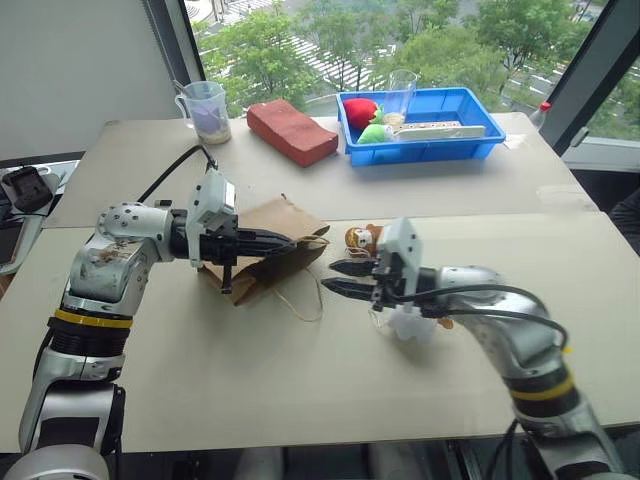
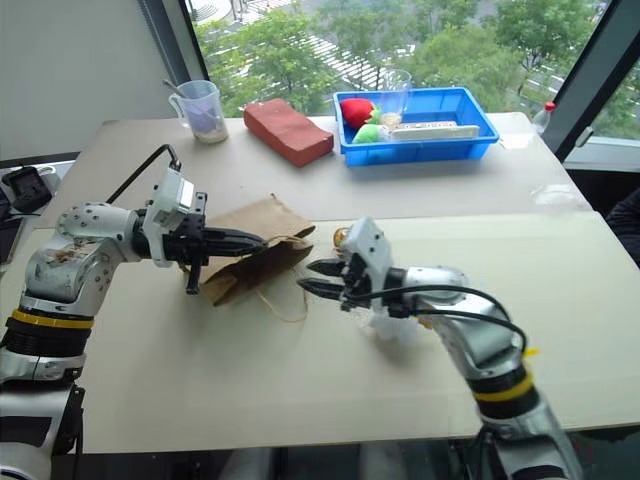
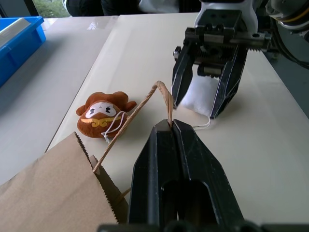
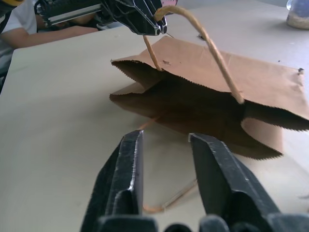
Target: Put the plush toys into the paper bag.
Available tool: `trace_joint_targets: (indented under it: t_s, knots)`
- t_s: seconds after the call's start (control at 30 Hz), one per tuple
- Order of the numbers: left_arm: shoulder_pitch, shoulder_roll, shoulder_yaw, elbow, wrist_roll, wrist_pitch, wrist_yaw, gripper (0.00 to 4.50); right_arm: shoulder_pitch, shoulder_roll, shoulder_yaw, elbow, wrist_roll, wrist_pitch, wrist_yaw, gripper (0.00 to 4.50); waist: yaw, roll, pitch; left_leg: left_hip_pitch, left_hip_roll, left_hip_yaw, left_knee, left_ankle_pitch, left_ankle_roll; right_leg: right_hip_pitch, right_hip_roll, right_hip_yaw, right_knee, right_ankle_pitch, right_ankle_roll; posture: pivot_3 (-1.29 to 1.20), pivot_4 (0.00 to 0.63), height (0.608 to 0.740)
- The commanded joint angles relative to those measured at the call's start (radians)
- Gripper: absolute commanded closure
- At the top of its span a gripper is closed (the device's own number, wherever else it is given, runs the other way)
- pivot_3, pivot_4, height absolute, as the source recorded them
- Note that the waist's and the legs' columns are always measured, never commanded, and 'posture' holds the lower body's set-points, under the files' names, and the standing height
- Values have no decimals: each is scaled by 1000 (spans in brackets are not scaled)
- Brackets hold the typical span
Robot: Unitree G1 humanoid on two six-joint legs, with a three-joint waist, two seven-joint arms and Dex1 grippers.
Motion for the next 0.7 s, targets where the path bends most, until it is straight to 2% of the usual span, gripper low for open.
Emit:
trace_joint_targets:
  t_s: [0.03,0.07,0.33,0.47,0.7]
  knots:
    - [-17,-3,41,-52,-27,7,29,4500,-44,98,44,123,-63,-76,-40,4275,0,0,0,0,0,0,0,0,0,0,0,0,0,0,0,0,150,740]
    - [-16,-2,42,-58,-28,13,33,4500,-60,132,53,175,-87,-82,-63,4456,1,0,0,0,0,0,0,0,0,0,0,0,0,0,0,0,150,740]
    - [-11,14,55,-109,-51,66,50,4500,-175,353,22,449,-157,-59,-223,4456,-5,0,0,0,0,0,-2,1,-2,-1,0,0,1,0,0,0,150,740]
    - [-10,22,62,-123,-56,78,59,4500,-196,397,52,566,-233,-96,-273,4456,-5,0,0,1,0,0,-3,1,-2,-1,0,-1,1,0,0,0,150,740]
    - [-35,39,107,-105,-51,91,115,4500,-194,390,114,695,-356,-109,-290,4456,-24,0,0,4,0,0,-3,1,-2,0,0,0,2,0,0,0,150,740]
